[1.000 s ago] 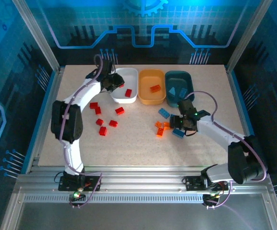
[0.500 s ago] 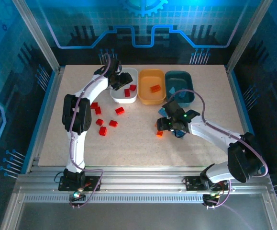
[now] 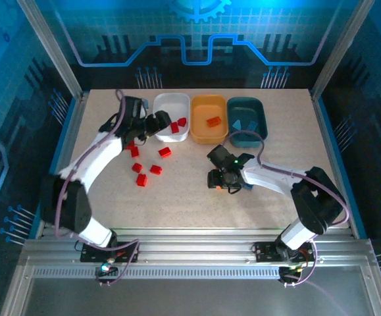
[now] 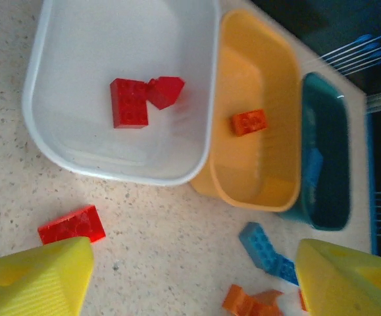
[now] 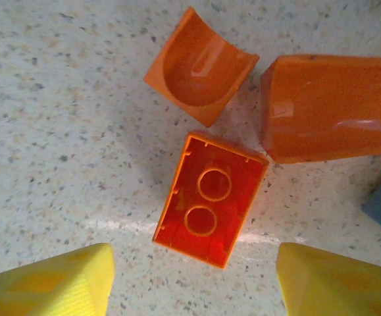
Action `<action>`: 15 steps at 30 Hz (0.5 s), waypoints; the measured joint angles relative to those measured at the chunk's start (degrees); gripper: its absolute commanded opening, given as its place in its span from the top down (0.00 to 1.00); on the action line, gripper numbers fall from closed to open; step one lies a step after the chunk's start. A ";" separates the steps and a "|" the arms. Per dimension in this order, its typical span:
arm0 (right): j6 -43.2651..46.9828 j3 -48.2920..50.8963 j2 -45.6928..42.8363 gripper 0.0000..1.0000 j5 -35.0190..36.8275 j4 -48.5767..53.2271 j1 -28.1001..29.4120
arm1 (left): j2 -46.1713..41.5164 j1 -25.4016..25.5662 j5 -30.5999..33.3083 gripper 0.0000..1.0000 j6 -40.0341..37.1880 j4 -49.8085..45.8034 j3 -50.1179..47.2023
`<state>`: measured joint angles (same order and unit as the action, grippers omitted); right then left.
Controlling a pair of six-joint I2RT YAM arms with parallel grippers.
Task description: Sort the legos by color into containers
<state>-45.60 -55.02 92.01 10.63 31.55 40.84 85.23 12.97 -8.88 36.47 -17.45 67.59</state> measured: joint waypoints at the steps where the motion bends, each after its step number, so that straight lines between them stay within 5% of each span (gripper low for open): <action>1: -0.66 -0.09 0.96 0.38 0.02 -0.13 0.00 | -3.41 0.00 0.15 0.13 0.28 1.11 -3.43; 9: -2.60 -4.13 7.65 0.68 2.84 -0.07 0.90 | -14.64 -0.07 2.25 0.10 1.03 0.11 -22.62; 15: -2.84 -5.09 6.67 0.77 9.44 2.34 7.39 | -18.45 -0.50 2.86 0.10 1.03 -1.51 -25.20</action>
<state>-48.45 -60.12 98.67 20.08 33.89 48.23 66.78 12.47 -6.02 37.50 -18.96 42.39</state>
